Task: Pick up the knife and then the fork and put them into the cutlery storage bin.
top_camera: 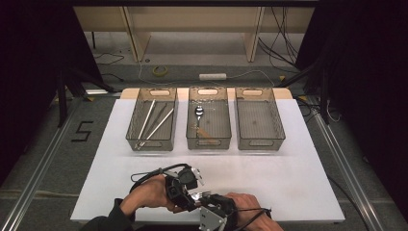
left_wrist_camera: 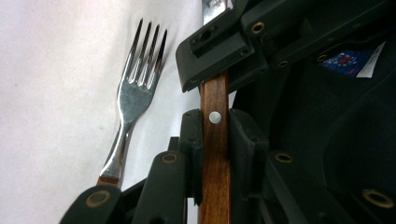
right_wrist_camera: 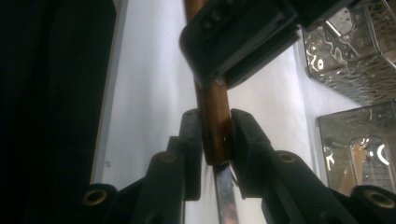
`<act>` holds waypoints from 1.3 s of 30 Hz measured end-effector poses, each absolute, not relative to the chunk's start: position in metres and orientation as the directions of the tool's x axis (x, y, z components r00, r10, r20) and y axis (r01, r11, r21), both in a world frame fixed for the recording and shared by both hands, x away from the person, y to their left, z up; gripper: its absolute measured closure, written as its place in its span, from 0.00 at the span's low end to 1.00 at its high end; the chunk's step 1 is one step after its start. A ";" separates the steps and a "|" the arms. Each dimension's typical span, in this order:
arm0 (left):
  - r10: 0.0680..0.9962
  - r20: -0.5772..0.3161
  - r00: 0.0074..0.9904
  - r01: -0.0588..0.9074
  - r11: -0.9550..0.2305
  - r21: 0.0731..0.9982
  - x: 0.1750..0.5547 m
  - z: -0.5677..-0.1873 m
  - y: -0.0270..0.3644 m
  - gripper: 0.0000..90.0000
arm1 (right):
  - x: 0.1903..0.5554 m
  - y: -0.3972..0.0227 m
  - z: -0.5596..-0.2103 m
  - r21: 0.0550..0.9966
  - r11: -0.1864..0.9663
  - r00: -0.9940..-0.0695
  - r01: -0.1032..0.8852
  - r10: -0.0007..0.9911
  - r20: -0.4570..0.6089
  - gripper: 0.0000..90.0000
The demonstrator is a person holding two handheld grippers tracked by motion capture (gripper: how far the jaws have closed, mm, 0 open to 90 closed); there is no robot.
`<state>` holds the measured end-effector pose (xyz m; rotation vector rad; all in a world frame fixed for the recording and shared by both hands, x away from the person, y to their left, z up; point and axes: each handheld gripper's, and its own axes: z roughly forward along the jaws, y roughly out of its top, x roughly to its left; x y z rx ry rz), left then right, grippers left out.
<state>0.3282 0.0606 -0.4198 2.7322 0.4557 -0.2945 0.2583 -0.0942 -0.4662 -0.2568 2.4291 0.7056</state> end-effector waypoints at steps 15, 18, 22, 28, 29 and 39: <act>0.322 -0.181 0.929 0.369 -0.835 0.408 0.329 -0.410 0.068 0.43 | 0.262 -0.103 -0.464 0.401 0.854 -0.803 -0.332 -0.034 -0.595 0.87; 0.338 -0.133 0.932 0.359 -0.801 0.479 0.330 -0.407 0.073 0.33 | 0.265 -0.108 -0.464 0.410 0.859 -0.805 -0.307 -0.005 -0.593 0.87; 0.386 -0.090 0.918 0.364 -0.729 0.579 0.332 -0.402 0.083 0.28 | 0.271 -0.118 -0.460 0.399 0.868 -0.802 -0.296 0.001 -0.597 0.87; 0.450 -0.062 0.891 0.360 -0.614 0.703 0.331 -0.399 0.102 0.25 | 0.282 -0.134 -0.459 0.421 0.881 -0.808 -0.218 0.078 -0.584 0.87; 0.465 -0.069 0.882 0.368 -0.591 0.718 0.331 -0.400 0.106 0.25 | 0.284 -0.137 -0.459 0.429 0.881 -0.808 -0.201 0.099 -0.581 0.87; 0.557 -0.058 0.828 0.378 -0.480 0.791 0.329 -0.414 0.137 0.25 | 0.306 -0.163 -0.451 0.512 0.858 -0.806 -0.052 0.266 -0.528 0.87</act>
